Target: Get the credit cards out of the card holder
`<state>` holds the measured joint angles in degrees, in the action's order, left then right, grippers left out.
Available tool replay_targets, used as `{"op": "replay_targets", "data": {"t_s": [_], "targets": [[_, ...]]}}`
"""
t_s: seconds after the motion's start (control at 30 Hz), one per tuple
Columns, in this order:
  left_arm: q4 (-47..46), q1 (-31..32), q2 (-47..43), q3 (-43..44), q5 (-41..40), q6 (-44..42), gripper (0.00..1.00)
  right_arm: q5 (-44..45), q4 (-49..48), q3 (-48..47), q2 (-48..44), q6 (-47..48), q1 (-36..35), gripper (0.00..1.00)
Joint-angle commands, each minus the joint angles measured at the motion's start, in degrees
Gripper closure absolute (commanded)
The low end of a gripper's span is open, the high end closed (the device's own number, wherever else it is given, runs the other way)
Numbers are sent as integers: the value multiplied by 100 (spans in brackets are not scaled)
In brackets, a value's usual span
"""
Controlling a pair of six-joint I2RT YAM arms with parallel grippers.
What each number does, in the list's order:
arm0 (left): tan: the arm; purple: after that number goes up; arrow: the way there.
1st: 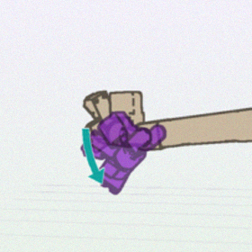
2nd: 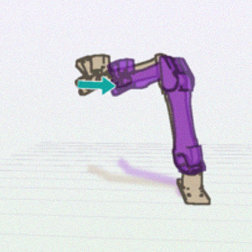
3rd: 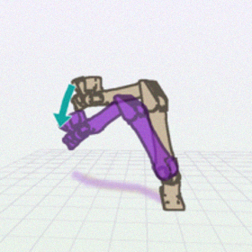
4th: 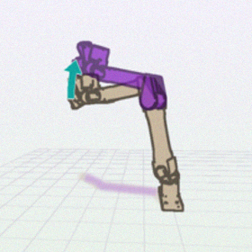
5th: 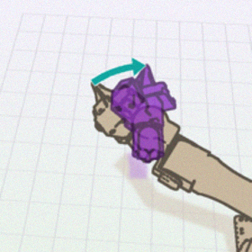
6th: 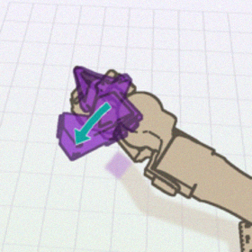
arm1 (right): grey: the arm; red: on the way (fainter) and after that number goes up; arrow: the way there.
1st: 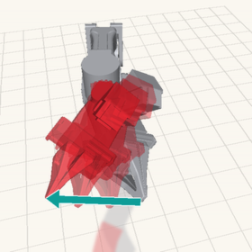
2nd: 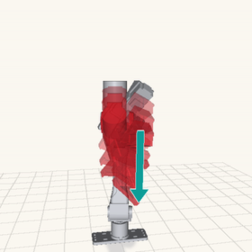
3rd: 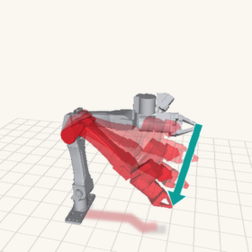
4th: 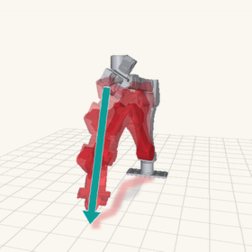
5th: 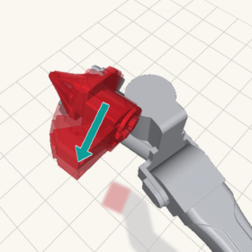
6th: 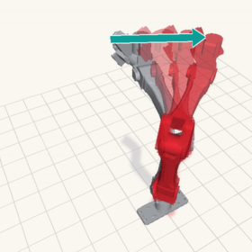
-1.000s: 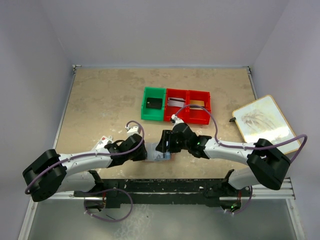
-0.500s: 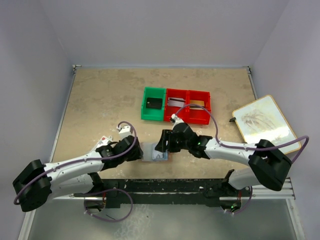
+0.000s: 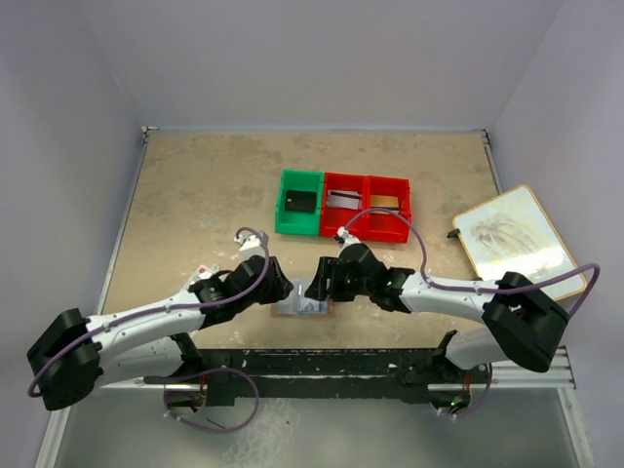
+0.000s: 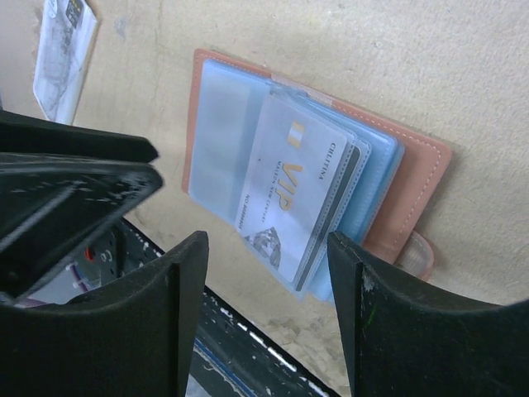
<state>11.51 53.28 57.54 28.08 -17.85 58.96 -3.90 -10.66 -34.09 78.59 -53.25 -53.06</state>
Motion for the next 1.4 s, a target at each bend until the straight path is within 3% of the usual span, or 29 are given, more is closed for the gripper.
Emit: {"op": "replay_targets", "data": {"t_s": [0.0, 0.2, 0.43, 0.7, 1.1, 1.37], "targets": [[-1054, 23, 402, -164, 689, 56, 70, 111, -302, 138, -107, -182, -33, 37], [-2078, 17, 555, -524, 1115, 303, 71, 65, -596, 302, -98, -297, -38, 38], [-2562, 18, 1114, -587, 1426, 363, 73, 87, -618, 309, -78, -315, -35, 38], [-2553, 20, 1458, -603, 1382, 295, 77, 179, -691, 467, -139, -454, 9, 38], [-1609, 25, 1809, -498, 948, 44, 84, 233, -735, 544, -129, -531, 83, 38], [-1641, 34, 1848, -540, 907, 45, 89, 82, -1022, 586, -101, -546, 94, 38]]}}
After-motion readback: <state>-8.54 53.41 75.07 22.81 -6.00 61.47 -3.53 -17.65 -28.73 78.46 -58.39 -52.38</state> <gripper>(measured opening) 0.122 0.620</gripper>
